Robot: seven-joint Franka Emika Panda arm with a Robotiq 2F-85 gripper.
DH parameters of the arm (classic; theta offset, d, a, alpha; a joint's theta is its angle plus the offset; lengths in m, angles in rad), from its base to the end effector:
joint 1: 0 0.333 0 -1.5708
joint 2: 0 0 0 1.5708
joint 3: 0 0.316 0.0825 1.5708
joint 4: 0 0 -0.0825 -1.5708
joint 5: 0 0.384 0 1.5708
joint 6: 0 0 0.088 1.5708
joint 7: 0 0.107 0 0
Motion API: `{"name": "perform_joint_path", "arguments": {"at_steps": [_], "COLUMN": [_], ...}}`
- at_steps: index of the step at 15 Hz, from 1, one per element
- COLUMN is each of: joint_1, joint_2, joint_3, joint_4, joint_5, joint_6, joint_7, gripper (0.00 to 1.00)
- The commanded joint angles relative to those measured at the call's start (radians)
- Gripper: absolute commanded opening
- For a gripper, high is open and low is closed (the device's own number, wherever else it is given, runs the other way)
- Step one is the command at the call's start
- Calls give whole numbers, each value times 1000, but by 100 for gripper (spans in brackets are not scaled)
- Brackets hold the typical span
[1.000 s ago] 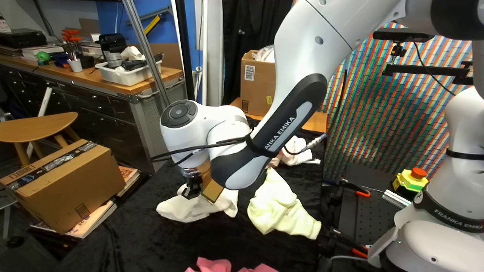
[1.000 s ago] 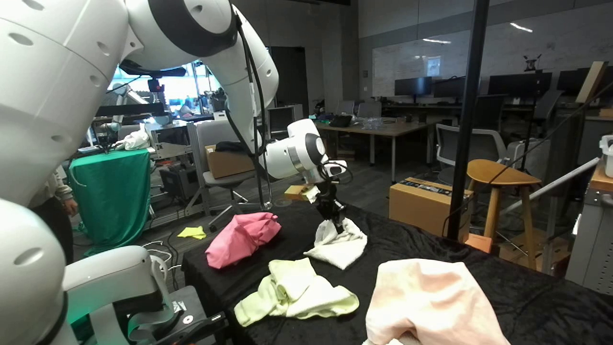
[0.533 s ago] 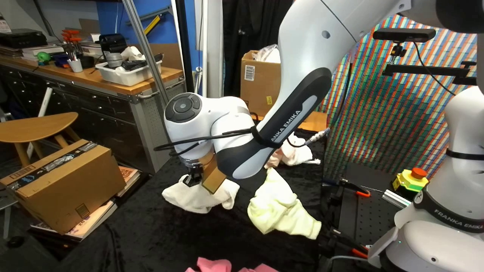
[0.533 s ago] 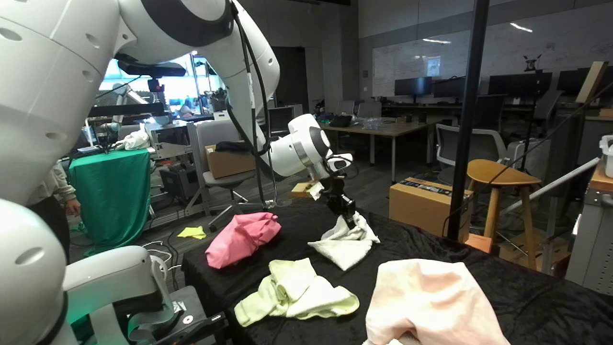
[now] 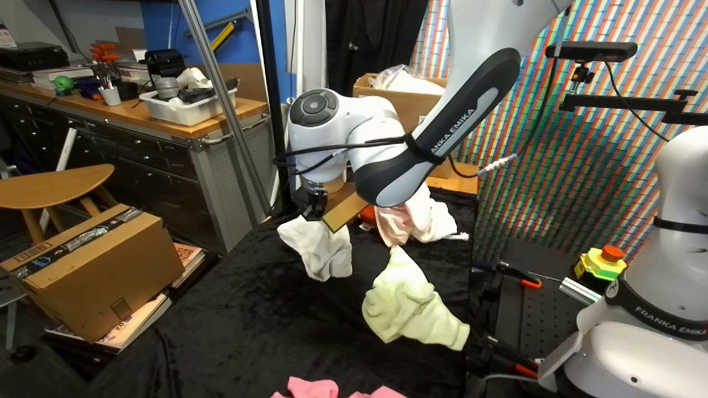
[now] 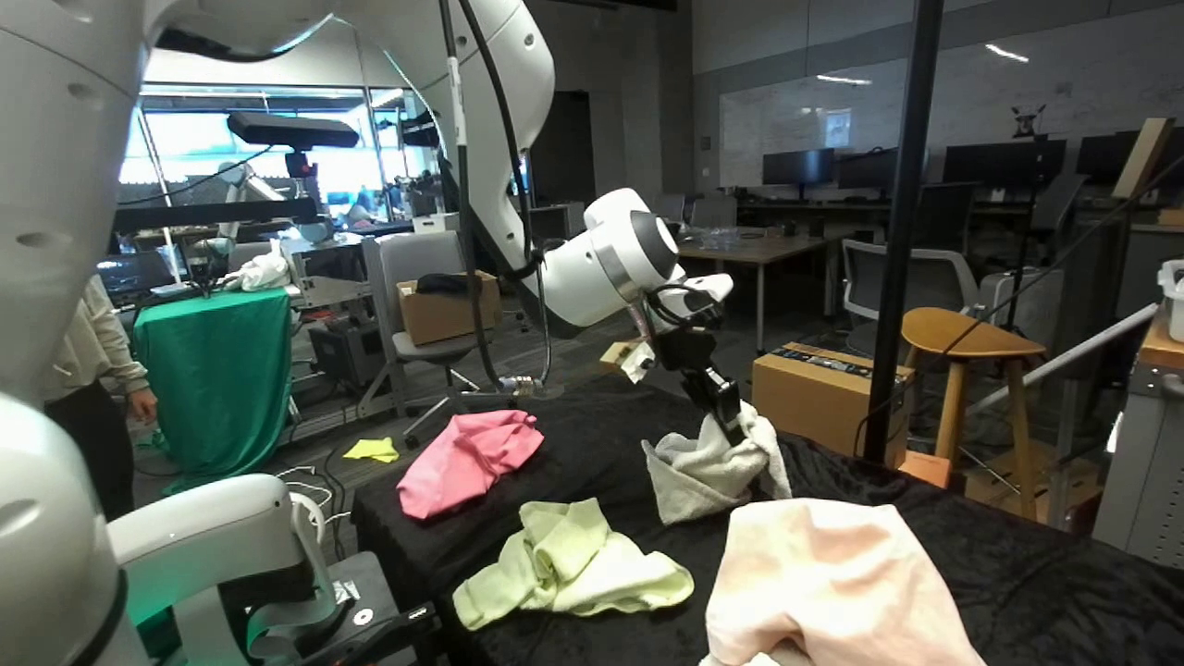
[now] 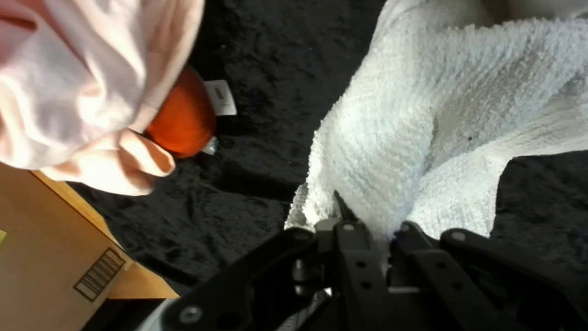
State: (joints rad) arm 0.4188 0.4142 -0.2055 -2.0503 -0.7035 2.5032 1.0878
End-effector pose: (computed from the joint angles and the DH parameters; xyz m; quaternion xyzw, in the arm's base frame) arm 0.5840 0.1338 0.2415 0.9582 -0.1384 0.1615 0.1912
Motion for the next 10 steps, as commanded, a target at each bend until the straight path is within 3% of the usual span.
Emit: {"name": "perform_joint_path", "arguments": {"at_steps": [1, 10], "joint_1": [-90, -283], "joint_2": [-88, -229], "joint_3": [15, 18], "joint_4": [-100, -228], "joint_5": [-53, -36], "joint_6": [14, 30], "joint_7": [54, 96], "gripper": [4, 4]}}
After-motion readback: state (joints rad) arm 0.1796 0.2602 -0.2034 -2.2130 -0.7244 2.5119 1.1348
